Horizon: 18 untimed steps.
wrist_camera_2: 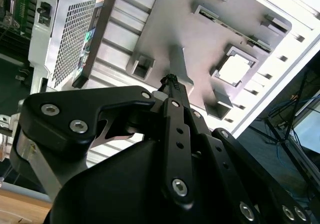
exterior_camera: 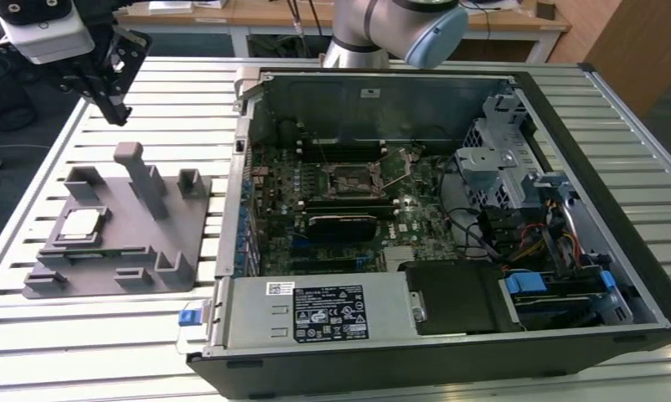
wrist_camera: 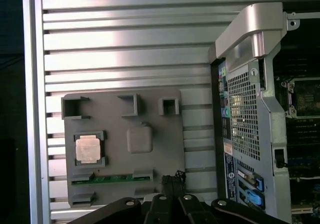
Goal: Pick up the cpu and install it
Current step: 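Reach for the cpu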
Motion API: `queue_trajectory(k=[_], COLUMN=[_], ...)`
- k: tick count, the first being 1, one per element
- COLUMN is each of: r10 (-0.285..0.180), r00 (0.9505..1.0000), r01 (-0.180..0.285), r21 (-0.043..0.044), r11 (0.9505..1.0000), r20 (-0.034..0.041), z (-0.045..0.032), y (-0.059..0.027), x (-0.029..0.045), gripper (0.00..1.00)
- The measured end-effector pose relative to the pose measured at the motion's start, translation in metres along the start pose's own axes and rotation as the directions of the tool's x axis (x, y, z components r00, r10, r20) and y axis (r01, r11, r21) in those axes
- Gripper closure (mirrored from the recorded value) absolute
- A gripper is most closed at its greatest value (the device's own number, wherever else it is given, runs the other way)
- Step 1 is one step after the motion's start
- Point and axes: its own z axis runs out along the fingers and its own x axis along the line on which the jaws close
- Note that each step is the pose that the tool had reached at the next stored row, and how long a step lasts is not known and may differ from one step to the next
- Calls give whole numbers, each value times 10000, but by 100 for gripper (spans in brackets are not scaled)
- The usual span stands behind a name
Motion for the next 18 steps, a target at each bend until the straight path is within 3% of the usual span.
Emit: queue_trajectory(k=[18], r10=[2], r00=[10000], r01=[-2], r21=[2], r11=[10000], r20=[-26], z=[4], y=[-17], x=[237], gripper=[89])
